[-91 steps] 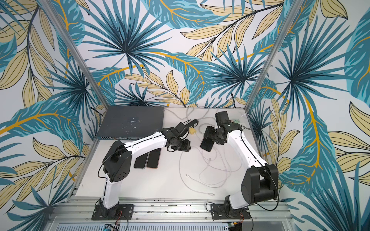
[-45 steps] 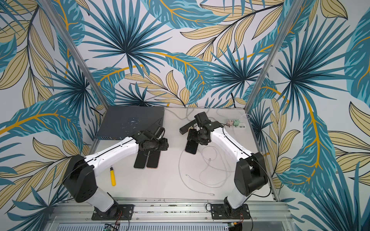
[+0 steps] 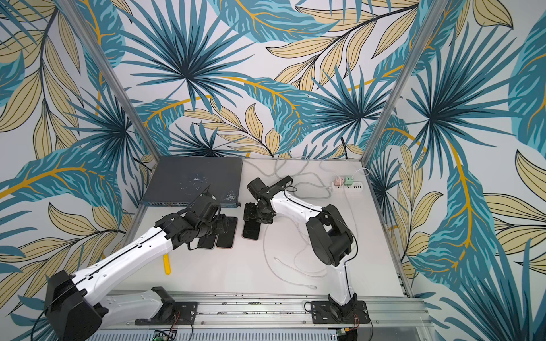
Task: Unplug the charging cable from the phone
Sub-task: Place the phone at the center of the board.
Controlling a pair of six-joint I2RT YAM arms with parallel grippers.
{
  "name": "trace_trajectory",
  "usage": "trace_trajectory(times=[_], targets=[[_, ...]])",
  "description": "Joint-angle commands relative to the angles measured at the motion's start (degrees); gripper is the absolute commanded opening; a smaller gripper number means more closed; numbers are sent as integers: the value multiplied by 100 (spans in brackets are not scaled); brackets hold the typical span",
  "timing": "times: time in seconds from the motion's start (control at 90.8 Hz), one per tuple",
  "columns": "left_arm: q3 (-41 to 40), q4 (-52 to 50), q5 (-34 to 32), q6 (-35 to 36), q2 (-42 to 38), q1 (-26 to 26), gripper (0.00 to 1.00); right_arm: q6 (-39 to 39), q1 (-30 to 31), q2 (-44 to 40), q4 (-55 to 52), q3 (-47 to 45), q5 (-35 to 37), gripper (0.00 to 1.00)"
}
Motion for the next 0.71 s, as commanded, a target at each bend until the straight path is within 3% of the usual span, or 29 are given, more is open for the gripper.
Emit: trace_trajectory(times=[0.0,0.286,0.694], targets=[[-138,-80,-152,-88,-205,-3,59,132,163,390,-93,514,-72,66],[-389,17,-98,-83,-347,74,60,228,261,935,-406,842,93,66],[-482,247,19,-88,-268,111,60,96,350,911,-603,653,329,68]])
